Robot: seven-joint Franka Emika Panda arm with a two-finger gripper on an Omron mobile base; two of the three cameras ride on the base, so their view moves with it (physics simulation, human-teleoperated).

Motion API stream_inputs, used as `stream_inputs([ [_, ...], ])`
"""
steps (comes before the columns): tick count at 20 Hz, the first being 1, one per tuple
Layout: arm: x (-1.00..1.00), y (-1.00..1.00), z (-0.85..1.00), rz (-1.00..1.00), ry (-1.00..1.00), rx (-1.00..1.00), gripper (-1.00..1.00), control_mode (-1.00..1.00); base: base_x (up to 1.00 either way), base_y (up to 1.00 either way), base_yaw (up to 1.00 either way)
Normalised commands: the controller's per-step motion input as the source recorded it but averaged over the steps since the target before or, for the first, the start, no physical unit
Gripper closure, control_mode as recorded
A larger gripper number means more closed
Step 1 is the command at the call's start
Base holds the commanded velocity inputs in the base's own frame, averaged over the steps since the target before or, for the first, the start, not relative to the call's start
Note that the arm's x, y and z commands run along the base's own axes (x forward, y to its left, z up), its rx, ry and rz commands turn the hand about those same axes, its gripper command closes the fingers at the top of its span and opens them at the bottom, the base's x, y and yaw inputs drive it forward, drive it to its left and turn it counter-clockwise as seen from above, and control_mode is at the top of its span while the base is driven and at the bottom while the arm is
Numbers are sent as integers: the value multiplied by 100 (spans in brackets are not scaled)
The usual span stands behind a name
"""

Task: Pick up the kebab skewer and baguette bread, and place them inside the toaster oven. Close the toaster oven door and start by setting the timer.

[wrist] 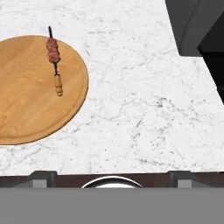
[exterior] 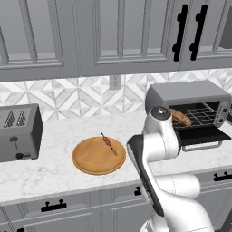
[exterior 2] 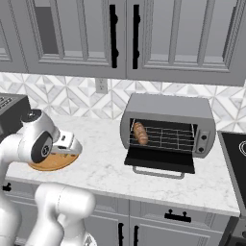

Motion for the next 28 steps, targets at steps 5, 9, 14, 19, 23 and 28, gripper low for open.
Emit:
stream_inputs([
  [5,13,56,-17,-3,0,0,-100,-100,0,0,0],
  [9,1,23,-9,0,1,6,-100,-100,0,0,0],
  [14,14,9,-8,1,1,11,-100,-100,0,0,0],
  [19,74,1,-1,2,5,2,-100,-100,0,0,0],
  [23,47,23,-33,4,18,0,-100,-100,0,0,0],
  [28,59,32,-37,5,20,-1,-100,-100,0,0,0],
])
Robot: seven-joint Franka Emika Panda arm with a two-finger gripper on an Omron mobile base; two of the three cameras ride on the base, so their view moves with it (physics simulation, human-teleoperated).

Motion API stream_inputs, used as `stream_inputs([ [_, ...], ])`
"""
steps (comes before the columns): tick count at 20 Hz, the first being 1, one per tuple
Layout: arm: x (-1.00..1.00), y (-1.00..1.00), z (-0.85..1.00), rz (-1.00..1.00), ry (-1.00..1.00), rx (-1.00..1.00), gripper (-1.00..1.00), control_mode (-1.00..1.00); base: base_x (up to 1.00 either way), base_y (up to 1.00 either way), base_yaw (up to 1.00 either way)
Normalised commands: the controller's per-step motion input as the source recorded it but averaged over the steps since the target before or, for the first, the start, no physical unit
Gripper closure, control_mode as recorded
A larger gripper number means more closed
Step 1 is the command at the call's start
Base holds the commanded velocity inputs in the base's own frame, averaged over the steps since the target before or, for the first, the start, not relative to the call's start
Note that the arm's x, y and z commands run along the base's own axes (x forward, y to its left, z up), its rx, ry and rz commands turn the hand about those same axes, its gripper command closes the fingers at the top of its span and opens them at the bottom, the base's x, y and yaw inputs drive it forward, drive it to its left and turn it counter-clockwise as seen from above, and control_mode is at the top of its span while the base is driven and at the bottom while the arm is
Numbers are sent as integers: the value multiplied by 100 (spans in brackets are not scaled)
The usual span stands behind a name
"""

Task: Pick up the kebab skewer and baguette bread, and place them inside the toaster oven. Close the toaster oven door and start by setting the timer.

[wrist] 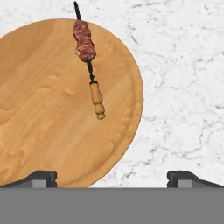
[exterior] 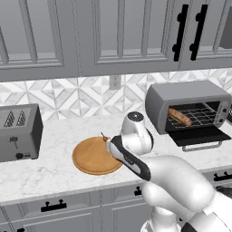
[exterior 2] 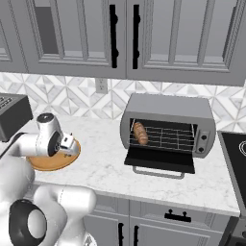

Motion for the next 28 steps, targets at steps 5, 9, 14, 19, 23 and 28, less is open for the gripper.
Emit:
stream_inputs([
  [5,52,17,-33,6,12,0,-100,-100,0,0,0],
  [9,43,5,-45,6,13,0,-100,-100,0,0,0],
  [14,33,7,-37,5,4,-1,-100,-100,0,0,0],
  [19,25,6,-28,3,1,-1,-100,-100,0,0,0],
  [23,24,5,-28,2,1,-1,-100,-100,0,0,0],
  [28,0,9,-15,0,0,0,-100,-100,0,0,0],
])
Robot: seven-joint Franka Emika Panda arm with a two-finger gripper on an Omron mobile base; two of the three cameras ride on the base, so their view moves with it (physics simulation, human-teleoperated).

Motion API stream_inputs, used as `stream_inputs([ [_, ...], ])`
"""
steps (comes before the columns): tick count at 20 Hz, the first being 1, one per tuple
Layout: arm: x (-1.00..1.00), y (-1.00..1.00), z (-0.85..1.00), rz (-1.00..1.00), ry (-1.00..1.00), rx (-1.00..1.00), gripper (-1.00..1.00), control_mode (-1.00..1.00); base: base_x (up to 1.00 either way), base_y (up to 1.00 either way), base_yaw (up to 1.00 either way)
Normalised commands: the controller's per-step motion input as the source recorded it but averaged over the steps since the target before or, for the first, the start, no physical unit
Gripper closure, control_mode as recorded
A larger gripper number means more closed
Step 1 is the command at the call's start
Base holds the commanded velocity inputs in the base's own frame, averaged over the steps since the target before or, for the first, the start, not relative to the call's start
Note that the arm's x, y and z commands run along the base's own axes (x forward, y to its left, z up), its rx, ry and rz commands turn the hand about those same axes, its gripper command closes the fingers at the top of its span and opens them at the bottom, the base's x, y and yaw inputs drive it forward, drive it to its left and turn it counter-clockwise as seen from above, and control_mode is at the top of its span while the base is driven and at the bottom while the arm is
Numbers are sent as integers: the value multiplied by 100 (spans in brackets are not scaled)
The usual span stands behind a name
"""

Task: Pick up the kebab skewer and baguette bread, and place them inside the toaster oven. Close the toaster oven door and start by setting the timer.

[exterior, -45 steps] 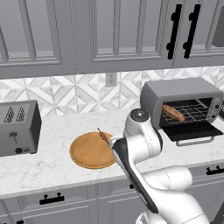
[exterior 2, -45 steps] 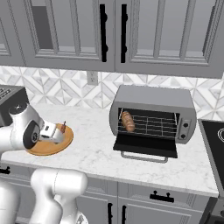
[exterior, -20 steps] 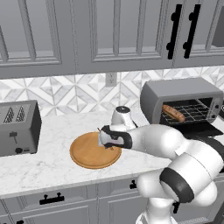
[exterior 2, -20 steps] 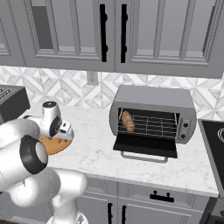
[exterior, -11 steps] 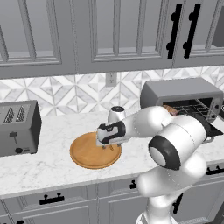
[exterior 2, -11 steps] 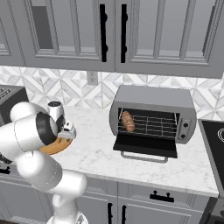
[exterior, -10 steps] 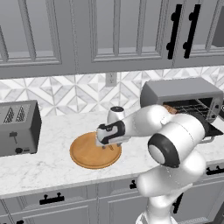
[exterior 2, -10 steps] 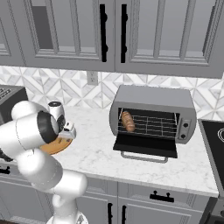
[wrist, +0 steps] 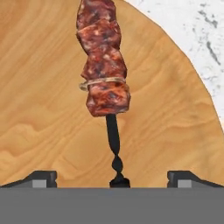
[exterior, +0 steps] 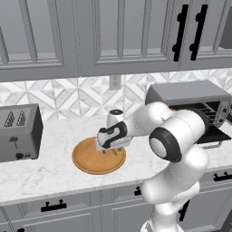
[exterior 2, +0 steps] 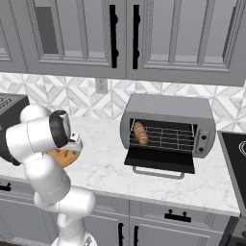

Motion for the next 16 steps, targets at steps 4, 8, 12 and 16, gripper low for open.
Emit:
stream_inputs([
  [4,-12,12,-37,0,0,-3,100,-100,0,0,0],
  [8,-28,0,-31,0,0,0,100,-100,0,0,0],
  [12,-4,0,-22,0,-4,0,100,-100,0,0,0],
  [16,-4,0,-4,0,-2,0,100,-100,0,0,0],
])
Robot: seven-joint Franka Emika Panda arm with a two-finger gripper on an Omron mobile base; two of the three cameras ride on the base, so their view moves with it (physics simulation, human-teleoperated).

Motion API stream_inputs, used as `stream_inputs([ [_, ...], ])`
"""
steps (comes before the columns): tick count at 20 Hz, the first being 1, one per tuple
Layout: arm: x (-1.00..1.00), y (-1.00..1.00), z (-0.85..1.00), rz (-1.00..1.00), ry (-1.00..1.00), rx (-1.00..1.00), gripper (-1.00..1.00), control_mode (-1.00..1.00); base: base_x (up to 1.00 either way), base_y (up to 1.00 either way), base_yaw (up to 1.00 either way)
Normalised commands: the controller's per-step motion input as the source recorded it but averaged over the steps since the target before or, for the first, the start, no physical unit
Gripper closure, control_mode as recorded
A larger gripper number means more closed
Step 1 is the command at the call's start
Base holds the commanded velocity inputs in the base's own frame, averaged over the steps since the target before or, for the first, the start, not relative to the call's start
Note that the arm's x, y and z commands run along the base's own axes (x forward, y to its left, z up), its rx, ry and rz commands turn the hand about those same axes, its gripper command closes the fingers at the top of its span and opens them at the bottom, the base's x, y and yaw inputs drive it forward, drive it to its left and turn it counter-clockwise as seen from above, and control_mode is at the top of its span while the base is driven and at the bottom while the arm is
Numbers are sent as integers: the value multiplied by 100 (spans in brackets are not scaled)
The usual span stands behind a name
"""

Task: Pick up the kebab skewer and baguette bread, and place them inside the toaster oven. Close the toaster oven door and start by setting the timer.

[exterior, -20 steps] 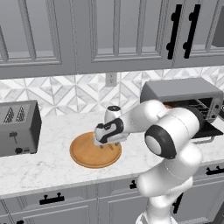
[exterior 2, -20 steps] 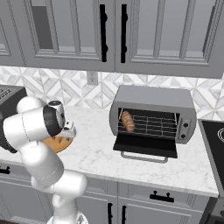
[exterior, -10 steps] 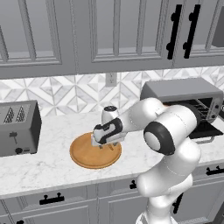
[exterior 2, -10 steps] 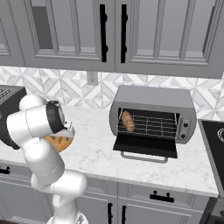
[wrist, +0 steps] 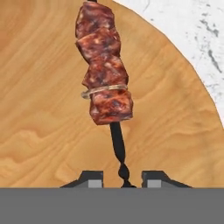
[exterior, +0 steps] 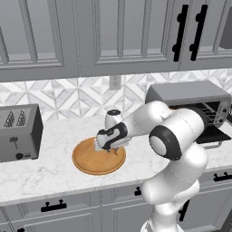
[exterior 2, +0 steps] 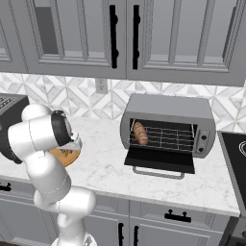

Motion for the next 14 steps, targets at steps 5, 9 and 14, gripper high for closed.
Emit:
stream_inputs([
  [5,-12,0,0,0,-1,0,100,-100,0,0,0],
  [9,-40,-20,64,0,-15,1,100,-100,0,0,0],
  [14,-68,-53,100,0,-21,0,100,-100,0,0,0],
])
